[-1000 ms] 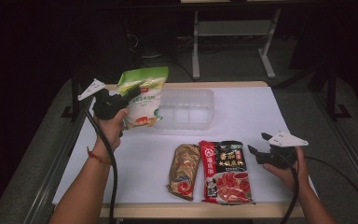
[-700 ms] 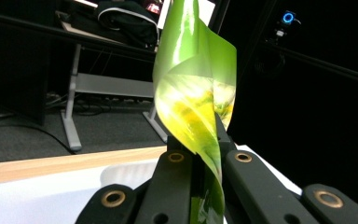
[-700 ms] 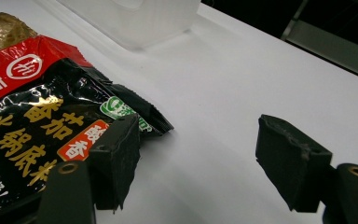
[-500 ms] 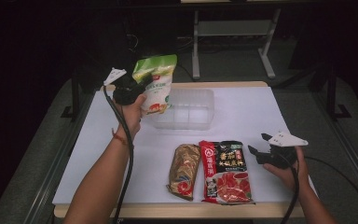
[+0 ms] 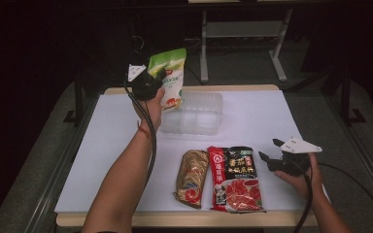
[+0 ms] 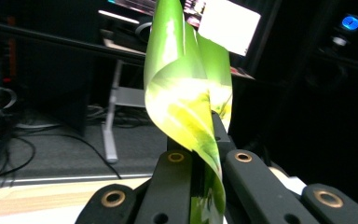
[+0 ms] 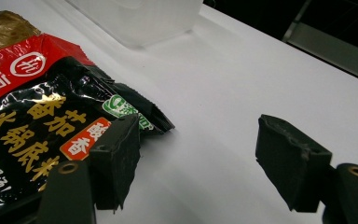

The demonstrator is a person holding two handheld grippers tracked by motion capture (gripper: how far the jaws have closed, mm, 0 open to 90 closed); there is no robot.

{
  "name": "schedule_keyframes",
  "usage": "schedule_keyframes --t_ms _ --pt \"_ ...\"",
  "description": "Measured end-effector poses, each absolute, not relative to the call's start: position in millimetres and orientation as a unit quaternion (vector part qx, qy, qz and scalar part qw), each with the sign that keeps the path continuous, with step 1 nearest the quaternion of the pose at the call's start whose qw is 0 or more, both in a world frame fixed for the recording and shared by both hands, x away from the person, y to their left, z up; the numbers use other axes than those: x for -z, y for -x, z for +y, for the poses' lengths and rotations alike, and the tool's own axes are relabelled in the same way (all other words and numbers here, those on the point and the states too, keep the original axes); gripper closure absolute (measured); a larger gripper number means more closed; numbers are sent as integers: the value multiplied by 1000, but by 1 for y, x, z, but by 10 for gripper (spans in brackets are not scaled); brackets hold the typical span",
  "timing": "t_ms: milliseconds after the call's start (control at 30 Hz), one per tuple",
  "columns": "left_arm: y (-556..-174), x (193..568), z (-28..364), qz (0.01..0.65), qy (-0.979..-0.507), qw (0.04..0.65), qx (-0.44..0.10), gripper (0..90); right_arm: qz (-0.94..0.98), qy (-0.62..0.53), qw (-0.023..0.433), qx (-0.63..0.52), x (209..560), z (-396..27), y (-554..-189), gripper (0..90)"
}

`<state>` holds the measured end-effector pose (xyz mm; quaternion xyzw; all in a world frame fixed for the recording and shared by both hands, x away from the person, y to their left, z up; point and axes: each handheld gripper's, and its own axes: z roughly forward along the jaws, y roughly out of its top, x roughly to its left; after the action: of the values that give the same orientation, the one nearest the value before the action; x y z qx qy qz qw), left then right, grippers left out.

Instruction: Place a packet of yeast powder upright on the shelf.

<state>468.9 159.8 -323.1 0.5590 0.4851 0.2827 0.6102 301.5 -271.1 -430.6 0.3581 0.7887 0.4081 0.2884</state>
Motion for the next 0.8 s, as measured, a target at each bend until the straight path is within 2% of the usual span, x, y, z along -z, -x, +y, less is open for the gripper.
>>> schedule_keyframes --t_ms 67,200,267,367,567,633,667,700,800 --pt "-470 329 156 497 -542 612 -291 897 791 -357 287 -406 432 -271 -302 299" --pt "-471 345 152 518 -522 622 -269 895 790 -359 286 -406 432 -270 -302 299" --pt "-474 356 152 525 -519 627 -248 893 792 -357 287 -405 432 -270 -303 299" --pt "-475 364 151 535 -520 619 -246 886 793 -353 289 -404 432 -269 -302 299" --pt "-469 382 158 514 -545 619 -234 870 791 -355 289 -406 432 -270 -301 299" --pt "-466 382 161 501 -572 611 -222 849 791 -353 290 -406 431 -270 -301 299" --pt "-467 382 163 479 -622 582 -213 839 791 -353 290 -406 431 -269 -301 299" --pt "-467 382 163 479 -622 582 -213 838 791 -353 290 -406 431 -269 -301 299" --pt "-465 384 174 455 -660 555 -222 844 793 -352 291 -403 431 -268 -301 298"
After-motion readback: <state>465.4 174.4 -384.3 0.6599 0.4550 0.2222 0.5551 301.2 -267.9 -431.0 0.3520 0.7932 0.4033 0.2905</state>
